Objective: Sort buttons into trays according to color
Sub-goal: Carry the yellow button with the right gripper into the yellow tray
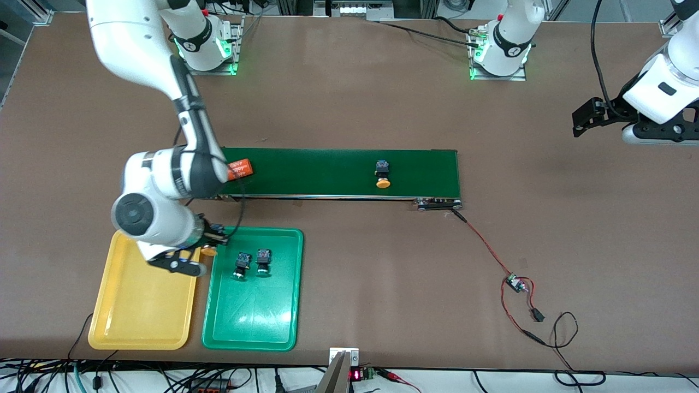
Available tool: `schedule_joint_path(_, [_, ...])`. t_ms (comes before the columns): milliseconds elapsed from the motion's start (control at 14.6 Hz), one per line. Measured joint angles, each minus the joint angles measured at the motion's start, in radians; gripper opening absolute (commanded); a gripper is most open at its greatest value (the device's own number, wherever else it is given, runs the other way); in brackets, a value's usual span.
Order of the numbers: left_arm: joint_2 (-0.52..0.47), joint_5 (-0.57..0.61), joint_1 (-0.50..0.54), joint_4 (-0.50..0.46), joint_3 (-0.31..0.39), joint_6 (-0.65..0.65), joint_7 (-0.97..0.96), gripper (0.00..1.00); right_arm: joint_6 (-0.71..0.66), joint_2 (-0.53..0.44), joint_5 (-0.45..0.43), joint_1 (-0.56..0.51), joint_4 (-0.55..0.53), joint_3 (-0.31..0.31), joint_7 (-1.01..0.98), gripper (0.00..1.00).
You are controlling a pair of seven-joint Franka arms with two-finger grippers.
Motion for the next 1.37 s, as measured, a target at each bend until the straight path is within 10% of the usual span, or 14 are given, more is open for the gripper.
schedule_joint_path(685, [0.0,0.0,0.05,0.0,0.001,0.0,0.12,1.0,0.248,0.15,-0.043,-0.128,-0.001,0.002,-0.338,0.01])
schedule_joint_path(754, [0.0,0.0,0.05,0.0,-0.002,0.0,0.121,1.0,0.271,0.169,-0.044,-0.128,-0.001,0.004,-0.338,0.16])
schedule_joint_path(822, [0.0,0.0,0.05,0.0,-0.004,0.0,0.122,1.0,0.292,0.183,-0.046,-0.128,0.0,0.005,-0.339,0.83])
schedule_joint_path(891, [0.0,0.0,0.05,0.0,-0.005,0.0,0.123,1.0,0.3,0.185,-0.05,-0.127,0.002,0.005,-0.339,1.0])
schedule_joint_path(1370, [0.0,0.0,0.05,0.003,-0.007,0.001,0.125,1.0,0.242,0.135,-0.05,-0.127,0.038,0.005,-0.344,1.0])
